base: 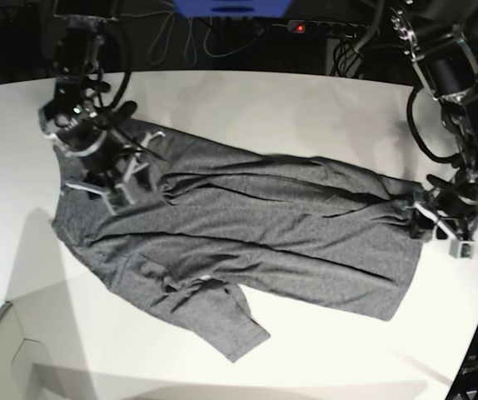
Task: Layout the t-shirt on the table in an organized manner, then fold the t-shirt properly
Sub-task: 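Lift the shirt corners with both grippers and pull them apart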
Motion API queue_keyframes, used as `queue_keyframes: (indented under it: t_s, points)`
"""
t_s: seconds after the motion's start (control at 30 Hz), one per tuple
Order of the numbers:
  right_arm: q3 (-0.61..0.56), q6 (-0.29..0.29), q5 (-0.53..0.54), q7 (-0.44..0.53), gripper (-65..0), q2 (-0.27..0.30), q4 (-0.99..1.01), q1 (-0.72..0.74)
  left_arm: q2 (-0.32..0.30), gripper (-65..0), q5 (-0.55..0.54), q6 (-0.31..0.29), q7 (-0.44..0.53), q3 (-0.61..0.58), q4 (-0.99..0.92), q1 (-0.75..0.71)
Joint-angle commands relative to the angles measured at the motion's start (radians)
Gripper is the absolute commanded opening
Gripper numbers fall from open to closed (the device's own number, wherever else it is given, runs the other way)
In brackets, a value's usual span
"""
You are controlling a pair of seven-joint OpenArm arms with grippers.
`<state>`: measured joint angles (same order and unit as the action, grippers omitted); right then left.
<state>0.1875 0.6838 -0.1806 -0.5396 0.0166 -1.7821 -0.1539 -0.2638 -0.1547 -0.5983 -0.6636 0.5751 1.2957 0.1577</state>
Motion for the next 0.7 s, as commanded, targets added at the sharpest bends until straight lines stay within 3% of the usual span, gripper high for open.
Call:
queue_keyframes:
  t_s: [0.0,0.1,0.4,0.6,0.67]
  points:
    - [0.005,0.004,0.013,0.017,-39.5,0.004,-0.034,-0.011,-0.021,-27.7,-0.009,0.001,0.017,0.023,0.023,0.007]
    - [0.023,0.004,0.014,0.017,-39.5,0.004,-0.077,-0.051,-0.021,-22.7,-0.010,-0.001,0.026,0.069,0.022,-0.016]
    - [0.056,0.003,0.014,0.023,-38.5,-0.039,-0.103,-0.157,0.002,-22.5,-0.013,-0.004,0.029,0.102,-0.112,-0.030]
    - [0.120,0.003,0.014,0.028,-25.4,-0.076,-0.106,-0.172,0.001,-22.5,-0.087,-0.004,0.029,0.099,-0.163,-0.017]
    - [0.135,0.007,0.014,0.028,-24.0,-0.076,-0.127,-0.180,0.001,-22.5,-0.089,-0.004,0.029,0.099,-0.176,-0.017]
